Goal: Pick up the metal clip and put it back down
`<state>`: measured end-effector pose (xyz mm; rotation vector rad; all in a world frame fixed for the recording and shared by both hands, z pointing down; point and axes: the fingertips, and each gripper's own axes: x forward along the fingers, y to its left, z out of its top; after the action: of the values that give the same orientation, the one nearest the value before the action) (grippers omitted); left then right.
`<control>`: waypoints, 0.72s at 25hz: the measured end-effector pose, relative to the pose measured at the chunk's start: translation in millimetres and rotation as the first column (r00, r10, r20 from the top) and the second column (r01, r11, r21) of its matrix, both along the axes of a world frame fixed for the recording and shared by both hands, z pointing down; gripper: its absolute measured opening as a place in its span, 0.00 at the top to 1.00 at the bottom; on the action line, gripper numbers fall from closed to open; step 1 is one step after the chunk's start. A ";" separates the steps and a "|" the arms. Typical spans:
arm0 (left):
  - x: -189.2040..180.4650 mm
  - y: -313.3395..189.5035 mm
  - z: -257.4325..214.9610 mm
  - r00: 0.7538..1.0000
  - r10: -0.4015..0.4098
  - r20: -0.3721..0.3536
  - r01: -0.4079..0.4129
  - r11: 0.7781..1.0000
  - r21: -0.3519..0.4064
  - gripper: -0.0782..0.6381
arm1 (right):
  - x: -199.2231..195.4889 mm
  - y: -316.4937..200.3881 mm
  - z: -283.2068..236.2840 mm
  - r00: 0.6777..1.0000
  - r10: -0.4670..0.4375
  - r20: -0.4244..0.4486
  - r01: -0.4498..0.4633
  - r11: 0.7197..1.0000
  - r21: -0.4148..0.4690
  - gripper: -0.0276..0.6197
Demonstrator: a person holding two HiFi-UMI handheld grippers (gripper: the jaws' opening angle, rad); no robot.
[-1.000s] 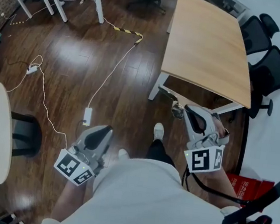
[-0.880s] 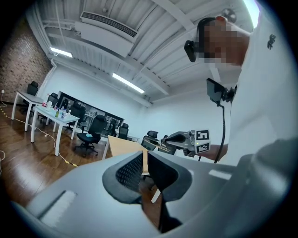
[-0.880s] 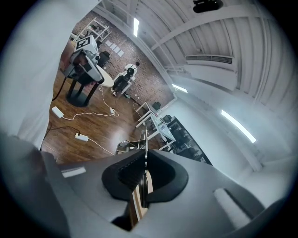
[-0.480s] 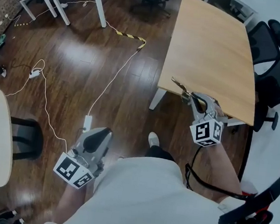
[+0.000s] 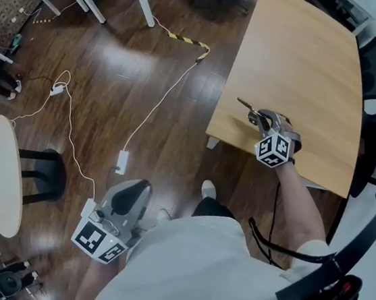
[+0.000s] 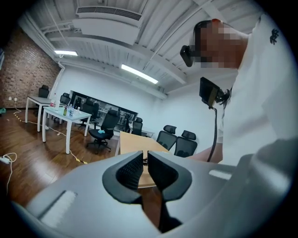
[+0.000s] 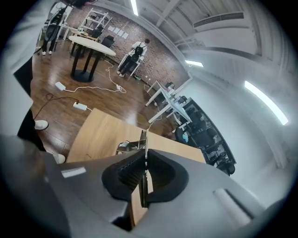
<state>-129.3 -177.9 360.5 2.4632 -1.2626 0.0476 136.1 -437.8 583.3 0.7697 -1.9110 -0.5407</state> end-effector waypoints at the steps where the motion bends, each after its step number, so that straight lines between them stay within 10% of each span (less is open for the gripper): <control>1: 2.1 -2.8 0.5 1.000 -0.006 0.008 0.006 1.000 -0.010 0.86 | 0.5 -7.4 11.7 1.000 -0.004 -0.010 0.004 1.000 -0.008 0.95; 18: 8.2 -25.4 15.0 0.999 -0.022 0.033 0.026 0.994 -0.103 0.86 | -12.4 -23.4 63.3 0.999 -0.035 0.015 0.034 0.998 0.062 0.83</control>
<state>-121.1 -203.3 375.5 2.3680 -1.2701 0.1432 123.7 -461.2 646.6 0.7839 -1.9333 -0.6188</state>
